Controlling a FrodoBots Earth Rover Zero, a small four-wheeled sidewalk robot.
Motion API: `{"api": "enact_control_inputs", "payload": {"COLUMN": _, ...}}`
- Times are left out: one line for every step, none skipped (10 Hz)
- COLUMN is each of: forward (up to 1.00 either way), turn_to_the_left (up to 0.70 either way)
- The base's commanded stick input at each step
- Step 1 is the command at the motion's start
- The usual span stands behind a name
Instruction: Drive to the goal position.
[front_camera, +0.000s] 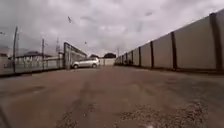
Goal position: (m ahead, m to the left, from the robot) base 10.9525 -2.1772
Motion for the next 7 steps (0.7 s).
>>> {"api": "enact_control_inputs", "payload": {"forward": 0.6, "turn_to_the_left": -0.02}}
{"api": "enact_control_inputs", "payload": {"forward": 0.6, "turn_to_the_left": -0.07}}
{"api": "enact_control_inputs", "payload": {"forward": 0.6, "turn_to_the_left": -0.14}}
{"api": "enact_control_inputs", "payload": {"forward": 0.6, "turn_to_the_left": -0.15}}
{"api": "enact_control_inputs", "payload": {"forward": 0.6, "turn_to_the_left": -0.1}}
{"api": "enact_control_inputs", "payload": {"forward": 0.6, "turn_to_the_left": -0.04}}
{"api": "enact_control_inputs", "payload": {"forward": 0.6, "turn_to_the_left": 0.0}}
